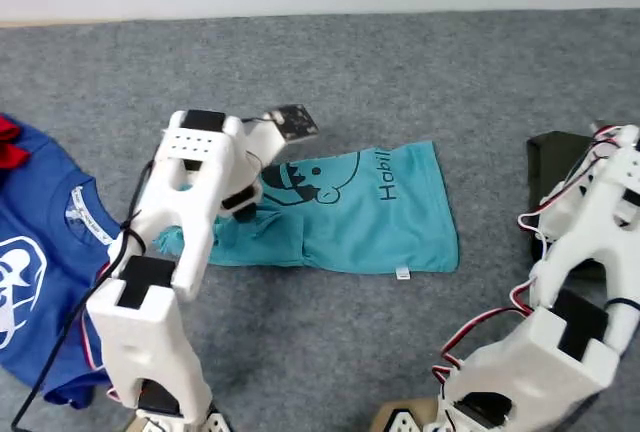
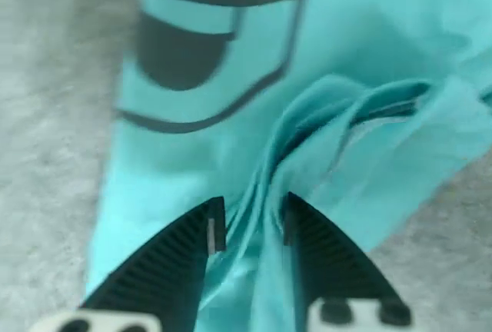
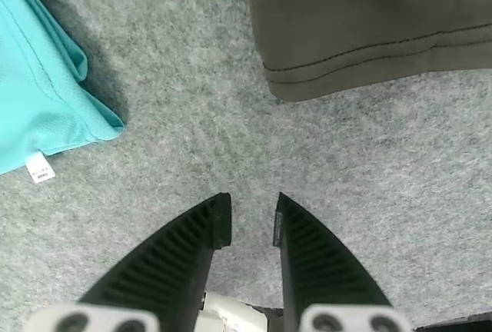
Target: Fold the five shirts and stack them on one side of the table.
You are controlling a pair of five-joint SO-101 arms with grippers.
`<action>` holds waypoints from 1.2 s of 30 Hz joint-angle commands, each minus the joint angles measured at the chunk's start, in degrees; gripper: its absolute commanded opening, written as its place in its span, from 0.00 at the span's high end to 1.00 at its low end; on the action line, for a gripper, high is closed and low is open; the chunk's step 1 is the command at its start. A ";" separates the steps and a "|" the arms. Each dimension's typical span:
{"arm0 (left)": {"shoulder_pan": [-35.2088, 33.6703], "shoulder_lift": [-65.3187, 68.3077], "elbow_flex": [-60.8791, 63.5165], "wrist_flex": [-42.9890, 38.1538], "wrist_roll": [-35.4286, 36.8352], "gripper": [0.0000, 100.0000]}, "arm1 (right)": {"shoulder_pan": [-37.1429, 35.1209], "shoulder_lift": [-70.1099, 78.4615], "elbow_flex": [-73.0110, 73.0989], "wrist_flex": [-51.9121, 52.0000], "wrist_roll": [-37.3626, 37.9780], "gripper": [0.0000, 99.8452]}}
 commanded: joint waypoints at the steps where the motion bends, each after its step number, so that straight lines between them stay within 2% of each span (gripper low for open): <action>1: -2.90 -0.79 -4.79 -1.76 -0.44 0.86 | 0.22 -3.03 -0.44 1.54 0.44 0.90; 8: -7.82 -0.79 -13.67 -0.62 -0.44 0.86 | -1.54 -3.03 -0.44 1.54 0.00 0.90; 13: -7.56 -0.88 -20.70 11.43 -0.88 0.87 | -4.53 -3.03 -0.44 1.54 0.00 0.90; 17: -4.92 -0.35 -22.20 21.45 -5.89 0.95 | -5.14 -3.03 -0.44 1.54 0.00 0.90; 26: -1.14 -0.18 -7.78 20.31 -6.42 0.96 | -5.05 -3.03 -0.44 1.36 0.00 0.90; 36: 0.53 -0.09 -2.33 8.35 -6.42 0.96 | -5.05 -3.03 -0.44 0.75 0.00 0.90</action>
